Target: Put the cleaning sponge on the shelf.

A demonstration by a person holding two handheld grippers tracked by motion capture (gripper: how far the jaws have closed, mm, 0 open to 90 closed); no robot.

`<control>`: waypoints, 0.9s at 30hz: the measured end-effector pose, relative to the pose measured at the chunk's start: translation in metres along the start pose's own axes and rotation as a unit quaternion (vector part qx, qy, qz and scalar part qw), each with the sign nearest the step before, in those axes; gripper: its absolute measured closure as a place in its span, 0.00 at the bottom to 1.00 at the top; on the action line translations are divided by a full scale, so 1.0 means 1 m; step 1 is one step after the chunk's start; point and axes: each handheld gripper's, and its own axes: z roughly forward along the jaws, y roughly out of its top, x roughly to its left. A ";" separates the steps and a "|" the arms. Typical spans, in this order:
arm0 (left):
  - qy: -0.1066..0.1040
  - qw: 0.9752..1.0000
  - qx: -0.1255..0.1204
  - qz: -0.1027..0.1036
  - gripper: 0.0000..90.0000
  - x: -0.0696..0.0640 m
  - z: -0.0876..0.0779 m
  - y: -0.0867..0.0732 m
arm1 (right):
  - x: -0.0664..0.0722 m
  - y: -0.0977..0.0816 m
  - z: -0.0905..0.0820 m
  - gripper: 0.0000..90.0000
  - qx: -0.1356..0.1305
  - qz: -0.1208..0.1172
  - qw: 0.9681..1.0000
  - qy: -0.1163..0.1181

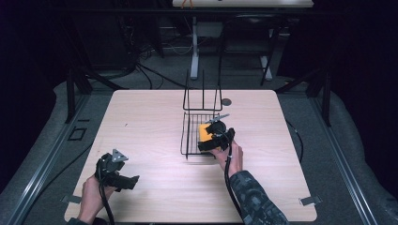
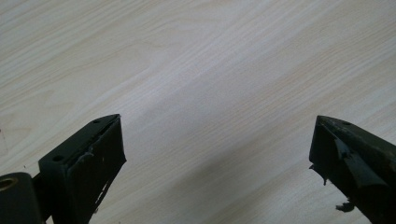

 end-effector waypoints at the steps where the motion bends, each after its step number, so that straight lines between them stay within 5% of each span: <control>1: 0.000 1.000 0.000 0.000 0.04 0.000 0.000 0.000 | 0.000 0.000 0.000 0.08 0.000 0.000 1.000 0.000; 27: 0.000 1.000 -0.005 0.002 0.03 -0.001 -0.001 0.000 | -0.012 -0.022 -0.055 0.08 -0.009 -0.044 0.999 0.001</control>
